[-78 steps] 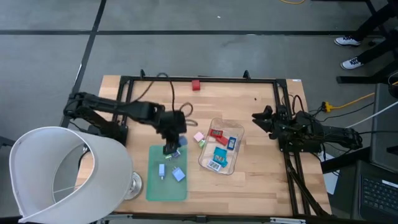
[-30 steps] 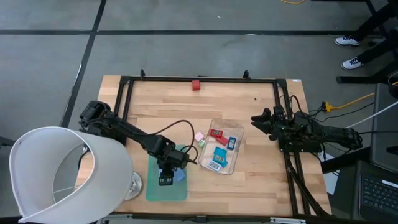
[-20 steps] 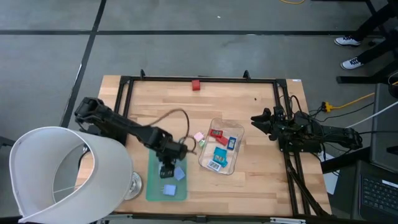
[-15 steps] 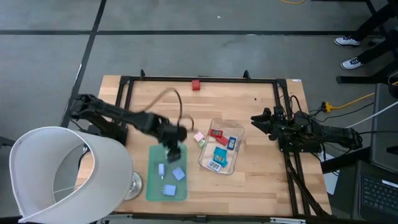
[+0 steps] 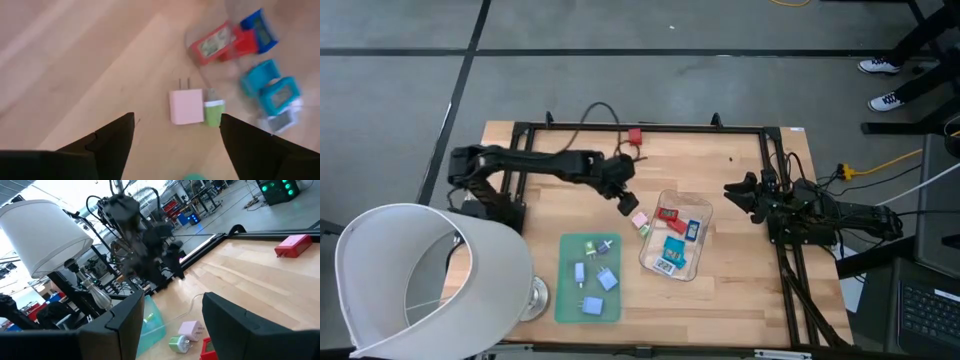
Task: Pick & Place Office items
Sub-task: Put the pink charger adapter into the green bin
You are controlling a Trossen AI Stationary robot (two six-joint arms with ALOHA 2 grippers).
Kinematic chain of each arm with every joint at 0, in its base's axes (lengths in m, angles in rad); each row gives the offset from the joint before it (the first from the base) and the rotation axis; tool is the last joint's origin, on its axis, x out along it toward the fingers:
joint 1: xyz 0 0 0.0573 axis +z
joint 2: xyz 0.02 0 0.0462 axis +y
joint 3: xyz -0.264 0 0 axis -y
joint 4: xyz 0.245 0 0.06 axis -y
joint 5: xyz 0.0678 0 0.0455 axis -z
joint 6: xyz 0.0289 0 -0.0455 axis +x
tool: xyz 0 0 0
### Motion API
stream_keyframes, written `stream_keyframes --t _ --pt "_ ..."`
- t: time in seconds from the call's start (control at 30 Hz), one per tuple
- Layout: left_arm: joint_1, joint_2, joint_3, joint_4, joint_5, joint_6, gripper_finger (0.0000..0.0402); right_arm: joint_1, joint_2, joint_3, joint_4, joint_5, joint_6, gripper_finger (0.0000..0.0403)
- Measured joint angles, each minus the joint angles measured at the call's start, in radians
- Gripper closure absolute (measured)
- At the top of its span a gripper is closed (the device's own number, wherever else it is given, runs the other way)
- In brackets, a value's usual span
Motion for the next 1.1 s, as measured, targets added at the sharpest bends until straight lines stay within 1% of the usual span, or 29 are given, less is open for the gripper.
stream_keyframes --t 0.13,0.3,0.43,0.53,0.63,0.7,0.8,0.93,1.0,1.1 --pt "-0.017 0.078 0.000 0.027 -0.009 -0.051 0.0096 0.000 0.000 0.000 0.000 0.000 0.000 0.0202" --pt "-0.046 0.159 0.030 0.032 0.004 -0.064 0.0095 0.000 0.000 0.000 0.000 0.004 0.002 0.0202" --pt "-0.073 0.230 0.115 0.028 -0.005 -0.028 0.0094 0.000 0.000 0.000 0.000 0.004 -0.001 0.0202" --pt "-0.080 0.300 0.198 -0.022 -0.019 0.002 0.0094 0.000 0.000 0.000 0.000 0.004 -0.001 0.0202" --pt "-0.080 0.371 0.270 -0.120 -0.022 0.034 0.0095 0.000 0.000 0.000 0.000 0.004 0.003 0.0202" --pt "-0.080 0.408 0.303 -0.154 -0.022 0.050 0.0096 0.000 0.000 0.000 0.000 0.004 0.003 0.0202" --pt "-0.080 0.441 0.324 -0.153 0.003 0.065 0.0096 0.000 0.000 0.000 0.000 -0.003 0.003 0.0202" --pt "-0.082 0.451 0.325 -0.143 0.031 0.061 0.0096 0.000 0.000 0.000 0.000 -0.004 0.007 0.0202" --pt "-0.085 0.452 0.313 -0.143 0.027 0.059 0.0096 0.000 0.000 0.000 -0.001 -0.004 0.006 0.0202" --pt "-0.088 0.453 0.303 -0.168 -0.022 0.059 0.0096 0.000 0.000 0.000 -0.001 -0.003 0.003 0.0202"
